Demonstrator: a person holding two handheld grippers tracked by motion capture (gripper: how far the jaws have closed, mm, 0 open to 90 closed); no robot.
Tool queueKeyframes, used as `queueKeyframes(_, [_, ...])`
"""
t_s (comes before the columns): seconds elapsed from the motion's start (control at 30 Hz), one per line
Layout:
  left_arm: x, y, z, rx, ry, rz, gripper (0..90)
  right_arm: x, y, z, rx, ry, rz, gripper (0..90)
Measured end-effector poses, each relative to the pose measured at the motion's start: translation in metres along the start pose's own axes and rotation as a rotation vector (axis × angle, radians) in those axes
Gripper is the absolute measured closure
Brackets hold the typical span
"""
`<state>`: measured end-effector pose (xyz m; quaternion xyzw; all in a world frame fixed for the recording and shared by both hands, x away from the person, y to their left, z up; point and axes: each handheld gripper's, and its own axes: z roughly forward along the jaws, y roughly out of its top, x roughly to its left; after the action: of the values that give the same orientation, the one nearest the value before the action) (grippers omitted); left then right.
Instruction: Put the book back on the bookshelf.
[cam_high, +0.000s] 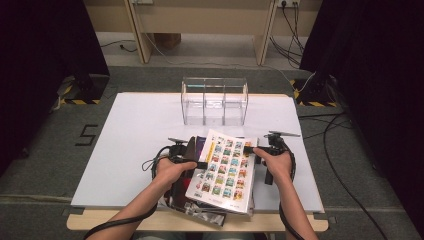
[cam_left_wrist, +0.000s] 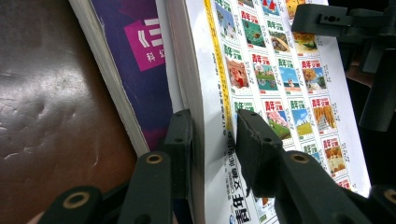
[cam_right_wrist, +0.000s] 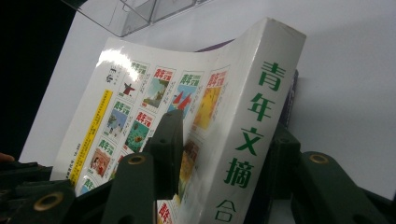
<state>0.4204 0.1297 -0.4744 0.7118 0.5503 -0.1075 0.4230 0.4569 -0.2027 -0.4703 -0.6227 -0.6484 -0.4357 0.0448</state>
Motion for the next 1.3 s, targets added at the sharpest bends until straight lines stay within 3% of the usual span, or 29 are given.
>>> queueKeyframes(0.07, [0.000,0.000,0.000,0.002,0.000,-0.001,66.5,0.000,0.001,0.000,0.001,0.005,-0.014,61.2])
queueKeyframes(0.1, [0.000,0.000,0.000,0.004,0.001,0.000,66.5,0.002,0.003,-0.004,-0.008,0.032,-0.004,66.5])
queueKeyframes(0.2, [0.000,0.001,-0.001,0.000,0.002,0.004,65.2,0.013,0.006,-0.009,-0.009,0.036,-0.014,68.6])
queueKeyframes(0.23, [0.000,0.001,-0.003,0.000,-0.006,0.013,63.9,0.017,0.007,-0.011,-0.014,0.044,-0.016,69.5])
queueKeyframes(0.3, [0.000,0.000,-0.009,-0.015,0.016,0.063,63.3,0.023,0.009,-0.015,-0.026,0.076,-0.012,71.1])
queueKeyframes(0.33, [0.000,0.000,-0.009,-0.015,0.016,0.063,63.5,0.026,0.011,-0.018,-0.037,0.095,-0.008,71.9])
queueKeyframes(0.37, [0.001,-0.001,-0.019,-0.051,0.001,0.079,58.9,0.029,0.012,-0.022,-0.052,0.115,-0.001,72.9])
queueKeyframes(0.4, [0.001,-0.001,-0.019,-0.051,0.001,0.079,57.1,0.029,0.012,-0.022,-0.052,0.115,-0.001,72.9])
queueKeyframes(0.43, [0.002,-0.005,-0.035,-0.095,-0.027,0.077,56.4,0.037,0.013,-0.031,-0.087,0.142,-0.011,73.5])
queueKeyframes(0.47, [0.003,-0.008,-0.043,-0.109,-0.023,0.091,56.4,0.040,0.014,-0.034,-0.098,0.143,-0.023,73.6])
queueKeyframes(0.6, [0.015,-0.025,-0.073,-0.164,0.015,0.132,56.4,0.056,0.019,-0.053,-0.156,0.094,-0.106,73.7])
queueKeyframes(0.67, [0.018,-0.029,-0.079,-0.174,0.030,0.139,56.2,0.059,0.020,-0.057,-0.174,0.086,-0.114,73.8])
queueKeyframes(0.7, [0.027,-0.039,-0.093,-0.202,0.049,0.146,56.2,0.065,0.021,-0.067,-0.205,0.062,-0.148,73.8])
queueKeyframes(0.73, [0.027,-0.039,-0.093,-0.202,0.049,0.146,56.2,0.065,0.021,-0.067,-0.205,0.062,-0.148,73.8])
queueKeyframes(0.77, [0.036,-0.051,-0.107,-0.238,0.068,0.136,56.2,0.072,0.021,-0.074,-0.232,0.043,-0.176,73.8])
queueKeyframes(0.8, [0.036,-0.051,-0.107,-0.238,0.068,0.136,56.1,0.072,0.021,-0.074,-0.232,0.043,-0.176,73.8])
queueKeyframes(0.83, [0.044,-0.062,-0.117,-0.271,0.075,0.123,56.1,0.079,0.021,-0.080,-0.260,0.025,-0.208,73.9])
queueKeyframes(0.97, [0.055,-0.076,-0.129,-0.314,0.085,0.108,55.8,0.090,0.023,-0.089,-0.300,0.000,-0.242,73.9])
queueKeyframes(1.0, [0.064,-0.086,-0.137,-0.363,0.111,0.097,55.8,0.094,0.024,-0.092,-0.317,-0.006,-0.251,73.9])
queueKeyframes(1.1, [0.076,-0.095,-0.143,-0.423,0.146,0.078,55.7,0.103,0.029,-0.101,-0.363,-0.026,-0.276,73.9])
queueKeyframes(1.2, [0.085,-0.100,-0.150,-0.460,0.216,0.098,55.2,0.112,0.036,-0.110,-0.407,-0.048,-0.307,73.9])
queueKeyframes(1.3, [0.084,-0.100,-0.155,-0.511,0.270,0.144,52.5,0.121,0.041,-0.118,-0.454,-0.077,-0.332,73.9])
